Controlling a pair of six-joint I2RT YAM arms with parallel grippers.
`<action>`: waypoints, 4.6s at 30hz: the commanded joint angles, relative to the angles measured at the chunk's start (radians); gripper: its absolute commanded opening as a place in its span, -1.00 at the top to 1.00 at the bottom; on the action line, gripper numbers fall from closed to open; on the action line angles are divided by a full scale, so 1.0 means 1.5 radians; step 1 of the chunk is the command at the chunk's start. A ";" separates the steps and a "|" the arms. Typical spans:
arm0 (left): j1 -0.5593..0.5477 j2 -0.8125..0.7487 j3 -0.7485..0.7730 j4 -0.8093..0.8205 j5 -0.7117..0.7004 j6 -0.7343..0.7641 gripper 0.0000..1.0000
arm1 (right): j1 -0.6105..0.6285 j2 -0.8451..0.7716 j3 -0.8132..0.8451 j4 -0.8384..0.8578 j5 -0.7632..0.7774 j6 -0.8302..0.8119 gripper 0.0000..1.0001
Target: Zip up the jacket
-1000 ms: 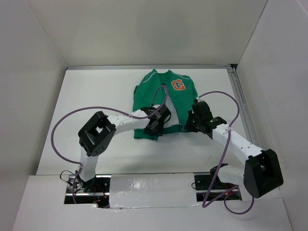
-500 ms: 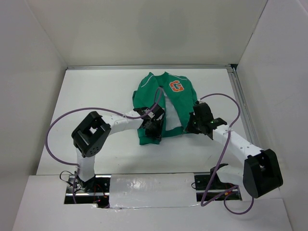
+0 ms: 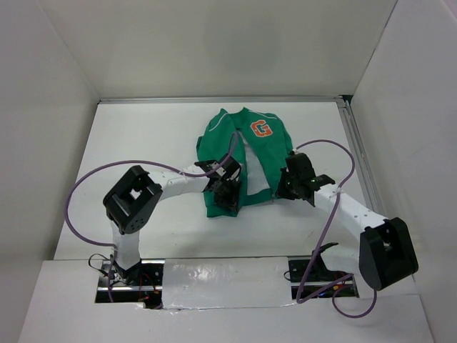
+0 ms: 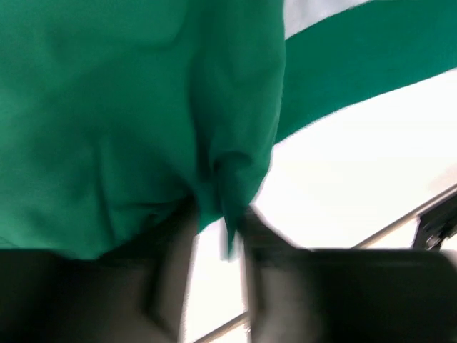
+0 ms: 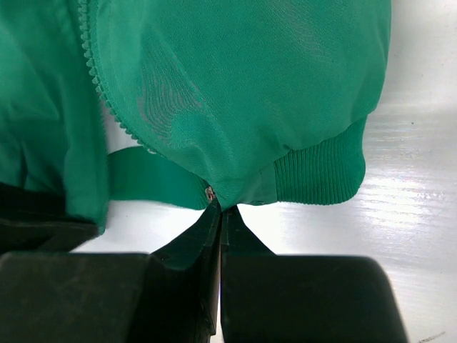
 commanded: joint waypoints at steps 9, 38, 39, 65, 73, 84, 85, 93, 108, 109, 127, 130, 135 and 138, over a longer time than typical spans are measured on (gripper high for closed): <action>0.017 -0.049 -0.027 -0.002 0.090 0.043 1.00 | -0.006 -0.020 -0.005 0.045 -0.046 -0.003 1.00; 0.113 -0.258 0.000 0.220 0.217 -0.053 1.00 | -0.068 -0.171 -0.051 0.368 -0.535 0.034 1.00; 0.113 -0.261 -0.002 0.235 0.223 -0.058 1.00 | -0.066 -0.172 -0.059 0.383 -0.538 0.038 1.00; 0.147 -0.346 -0.155 0.508 0.284 -0.235 1.00 | -0.067 -0.192 -0.122 0.642 -0.546 0.148 1.00; 0.140 -0.343 -0.120 0.431 0.241 -0.189 1.00 | -0.063 -0.259 -0.092 0.502 -0.497 0.082 1.00; 0.103 -0.324 -0.086 0.392 0.240 -0.158 1.00 | -0.055 -0.266 -0.097 0.487 -0.491 0.086 1.00; 0.101 -0.326 -0.085 0.391 0.235 -0.154 1.00 | -0.054 -0.266 -0.095 0.491 -0.492 0.086 1.00; 0.071 -0.296 -0.043 0.253 0.190 -0.013 1.00 | -0.056 -0.283 -0.043 0.178 -0.236 0.061 1.00; -0.047 -0.099 0.002 0.106 0.217 0.024 -0.83 | -0.080 -0.309 -0.070 -0.060 0.145 0.161 1.00; -0.047 -0.093 0.006 0.099 0.211 0.021 -0.83 | -0.080 -0.312 -0.073 -0.058 0.140 0.157 1.00; -0.089 0.140 0.230 -0.191 -0.085 -0.270 -0.94 | -0.086 -0.332 -0.111 -0.039 0.130 0.176 1.00; -0.104 0.184 0.282 -0.263 -0.131 -0.319 -0.95 | -0.087 -0.337 -0.116 -0.040 0.134 0.179 1.00; -0.127 0.282 0.389 -0.363 -0.224 -0.354 -0.89 | -0.089 -0.336 -0.125 -0.036 0.137 0.183 1.00; -0.144 0.321 0.428 -0.431 -0.276 -0.381 -0.69 | -0.089 -0.335 -0.125 -0.036 0.147 0.180 1.00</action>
